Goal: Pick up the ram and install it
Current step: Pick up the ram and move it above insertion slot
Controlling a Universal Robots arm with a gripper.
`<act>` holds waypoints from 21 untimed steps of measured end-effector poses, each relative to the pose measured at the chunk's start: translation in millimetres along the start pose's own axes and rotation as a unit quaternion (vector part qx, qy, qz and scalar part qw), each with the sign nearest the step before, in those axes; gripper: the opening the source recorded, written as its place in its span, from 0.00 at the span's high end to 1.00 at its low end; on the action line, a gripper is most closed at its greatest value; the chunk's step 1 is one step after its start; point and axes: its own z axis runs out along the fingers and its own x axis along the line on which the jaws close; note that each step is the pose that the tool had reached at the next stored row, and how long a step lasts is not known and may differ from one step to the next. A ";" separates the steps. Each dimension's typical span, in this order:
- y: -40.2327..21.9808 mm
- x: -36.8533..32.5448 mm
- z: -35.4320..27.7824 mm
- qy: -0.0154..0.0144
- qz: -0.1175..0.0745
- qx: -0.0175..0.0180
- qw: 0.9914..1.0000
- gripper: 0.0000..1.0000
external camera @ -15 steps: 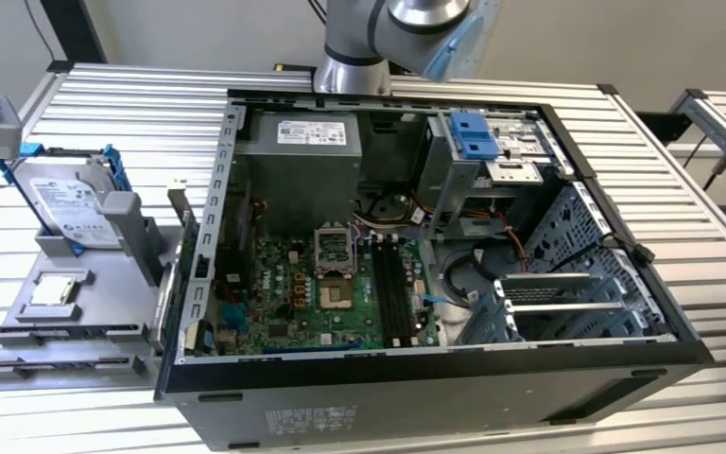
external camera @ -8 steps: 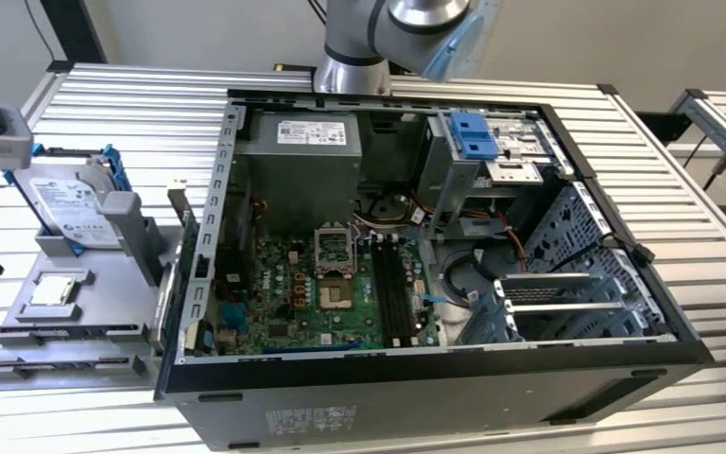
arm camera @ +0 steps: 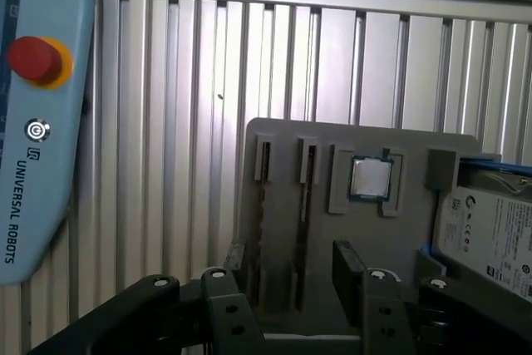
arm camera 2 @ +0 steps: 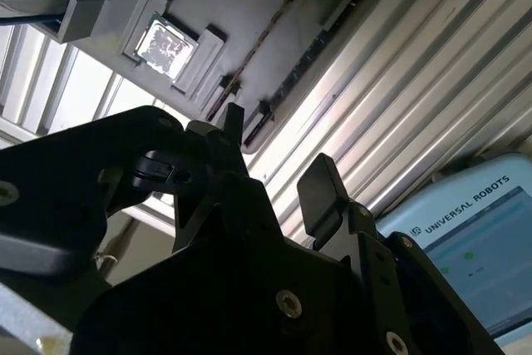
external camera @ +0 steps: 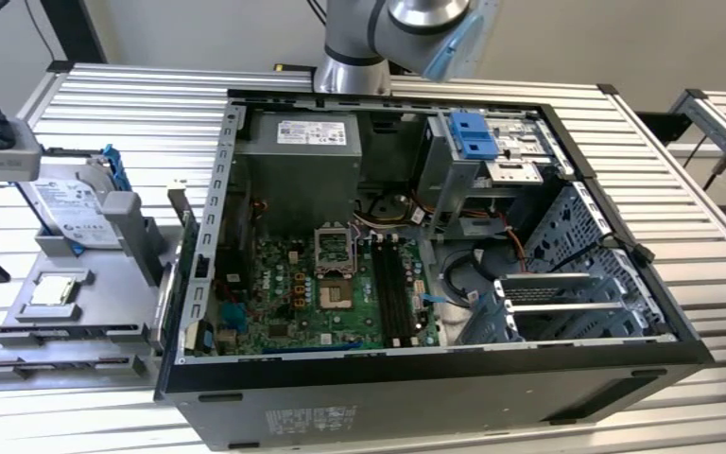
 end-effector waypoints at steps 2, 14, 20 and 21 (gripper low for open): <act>-0.2 0.3 2.2 0.000 0.000 0.000 1.000 0.00; -1.7 2.0 18.3 0.000 0.001 0.000 1.000 0.00; -2.5 2.6 27.5 0.000 0.002 0.000 1.000 0.00; -2.5 2.8 29.2 0.000 0.004 0.000 1.000 0.00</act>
